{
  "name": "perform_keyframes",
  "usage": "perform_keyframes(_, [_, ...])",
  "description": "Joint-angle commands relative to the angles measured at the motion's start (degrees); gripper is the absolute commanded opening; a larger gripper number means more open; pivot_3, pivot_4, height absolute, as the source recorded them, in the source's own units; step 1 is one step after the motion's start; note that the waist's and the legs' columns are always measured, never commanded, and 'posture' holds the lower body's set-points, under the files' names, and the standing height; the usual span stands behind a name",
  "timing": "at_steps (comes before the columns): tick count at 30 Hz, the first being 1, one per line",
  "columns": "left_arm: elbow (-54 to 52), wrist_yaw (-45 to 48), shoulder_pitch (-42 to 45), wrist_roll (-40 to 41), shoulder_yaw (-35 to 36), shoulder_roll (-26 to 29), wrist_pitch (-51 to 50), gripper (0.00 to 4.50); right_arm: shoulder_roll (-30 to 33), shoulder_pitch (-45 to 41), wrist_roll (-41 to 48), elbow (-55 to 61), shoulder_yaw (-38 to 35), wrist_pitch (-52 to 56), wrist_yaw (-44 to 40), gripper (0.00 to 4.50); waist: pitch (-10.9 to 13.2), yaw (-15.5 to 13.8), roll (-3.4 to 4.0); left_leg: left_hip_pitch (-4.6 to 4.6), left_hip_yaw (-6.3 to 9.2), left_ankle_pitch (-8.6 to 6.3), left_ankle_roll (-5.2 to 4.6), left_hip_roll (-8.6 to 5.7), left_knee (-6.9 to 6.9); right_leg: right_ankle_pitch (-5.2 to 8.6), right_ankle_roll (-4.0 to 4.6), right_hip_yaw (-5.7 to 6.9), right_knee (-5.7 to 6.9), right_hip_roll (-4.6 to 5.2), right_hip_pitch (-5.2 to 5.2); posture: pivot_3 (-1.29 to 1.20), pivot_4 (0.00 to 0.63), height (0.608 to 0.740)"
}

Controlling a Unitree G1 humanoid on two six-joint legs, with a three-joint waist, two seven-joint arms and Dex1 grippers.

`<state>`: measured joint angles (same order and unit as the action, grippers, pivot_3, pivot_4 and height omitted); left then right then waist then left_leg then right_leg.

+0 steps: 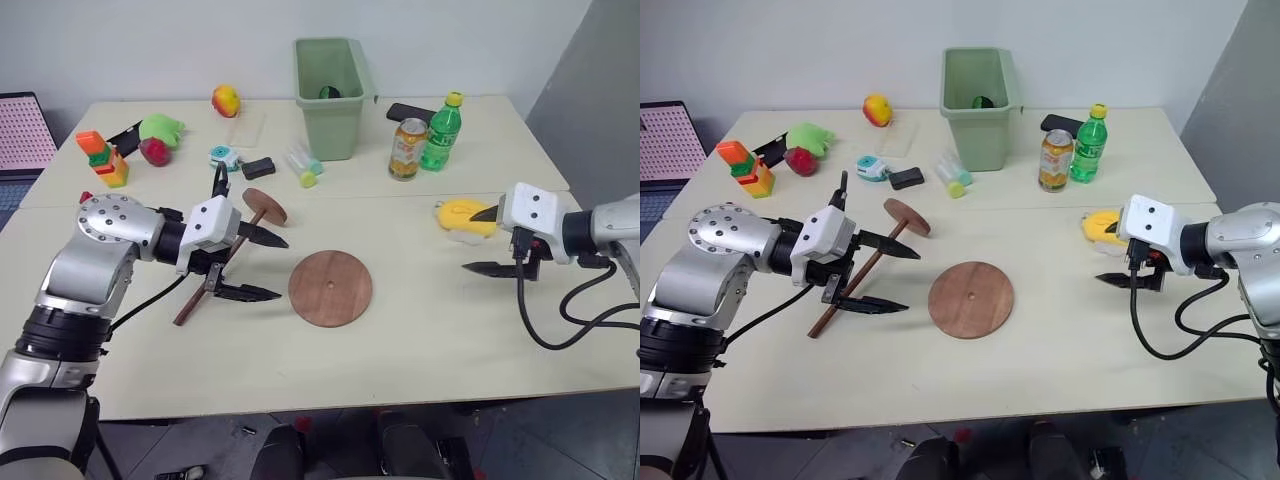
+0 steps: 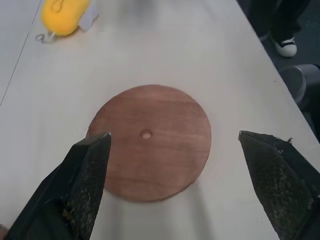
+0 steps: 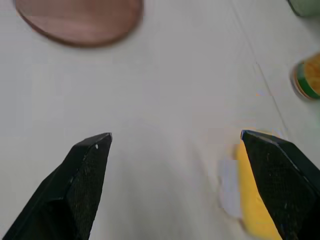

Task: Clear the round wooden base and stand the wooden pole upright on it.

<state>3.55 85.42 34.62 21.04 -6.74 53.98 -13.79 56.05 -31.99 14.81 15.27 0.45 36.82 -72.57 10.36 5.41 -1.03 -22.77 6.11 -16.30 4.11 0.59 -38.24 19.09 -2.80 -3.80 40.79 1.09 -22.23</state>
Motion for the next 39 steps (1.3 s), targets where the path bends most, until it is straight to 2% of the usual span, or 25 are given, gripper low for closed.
perform_keyframes(1, [1.4, -6.9, 0.3, -4.8, 1.3, 2.6, -6.8, 4.27, -3.0, -1.8, 12.6, 7.4, -2.4, 13.0, 0.4, 4.34, 0.0, -0.1, 0.00, 0.00, 0.01, 0.00, 0.00, 0.00, 0.01, 0.00, 0.00, 0.01, 0.01, -0.01, 0.00, 0.00, 0.150, 0.740])
perform_keyframes(6, [4.9, -14.1, 5.1, -12.0, -2.8, 2.2, -19.1, 4.27, -3.2, -7.4, 21.3, 9.0, -1.3, 25.4, 1.4, 4.34, 0.0, -0.8, 0.02, -0.07, 0.08, -0.01, -0.01, -0.06, -0.08, 0.00, 0.00, 0.07, 0.00, 0.01, 0.01, 0.00, 0.150, 0.740])
perform_keyframes(9, [8.3, -14.7, 10.2, -14.9, -6.2, 1.6, -25.8, 4.27, -2.8, -11.1, 25.7, 8.4, -0.9, 29.6, 0.7, 4.34, 0.1, -1.1, 0.03, -0.11, 0.19, 0.00, -0.01, -0.10, -0.17, 0.00, 0.00, 0.18, 0.02, 0.01, 0.01, 0.00, 0.150, 0.740])
perform_keyframes(16, [20.0, -13.4, 22.9, -21.0, -16.1, -4.4, -37.6, 4.27, -2.3, -12.7, 26.9, 7.3, 1.7, 27.9, 1.6, 4.34, 0.1, -1.1, 0.03, -0.14, 0.18, -0.01, -0.01, -0.10, -0.17, 0.01, -0.01, 0.20, 0.00, 0.01, 0.01, 0.00, 0.150, 0.740])
perform_keyframes(19, [28.2, -14.2, 28.5, -24.2, -20.4, -8.2, -41.9, 4.27, -2.3, -12.4, 27.6, 7.8, 1.9, 27.5, 2.1, 4.34, 0.1, -1.0, 0.02, -0.14, 0.19, 0.00, -0.01, -0.10, -0.17, 0.01, -0.01, 0.21, 0.01, 0.01, 0.00, 0.00, 0.150, 0.740])
perform_keyframes(25, [43.5, -9.1, 38.3, -29.7, -27.9, -13.9, -40.7, 4.27, -3.0, -12.9, 28.5, 7.1, 2.3, 27.4, 2.9, 4.34, 0.1, -0.7, -0.03, -0.18, 0.20, 0.00, 0.00, -0.11, -0.18, 0.01, -0.01, 0.22, 0.01, 0.01, -0.04, 0.00, 0.150, 0.740])
perform_keyframes(30, [53.1, -1.1, 41.6, -36.2, -35.9, -17.9, -36.8, 4.27, -3.5, -12.4, 28.8, 6.9, 2.2, 26.9, 3.2, 4.34, 0.1, -0.6, -0.03, -0.16, 0.18, 0.01, 0.01, -0.11, -0.14, 0.01, -0.01, 0.21, -0.01, 0.01, -0.04, 0.00, 0.150, 0.740])
perform_keyframes(34, [58.9, -1.5, 42.2, -40.1, -37.3, -19.8, -32.9, 4.27, -4.2, -12.3, 29.5, 6.9, 2.0, 27.4, 4.3, 4.34, 0.1, -0.6, -0.04, -0.18, 0.20, 0.01, 0.01, -0.10, -0.15, 0.01, -0.01, 0.21, 0.00, 0.01, -0.05, 0.00, 0.150, 0.740])
perform_keyframes(39, [64.0, -5.1, 44.7, -41.2, -33.8, -21.8, -29.4, 3.30, -4.2, -10.9, 30.8, 7.7, 1.0, 27.7, 6.0, 4.41, 0.1, -0.6, -0.06, -0.18, 0.19, 0.00, 0.00, -0.10, -0.16, 0.01, -0.01, 0.20, 0.01, 0.03, -0.05, 0.00, 0.150, 0.740])
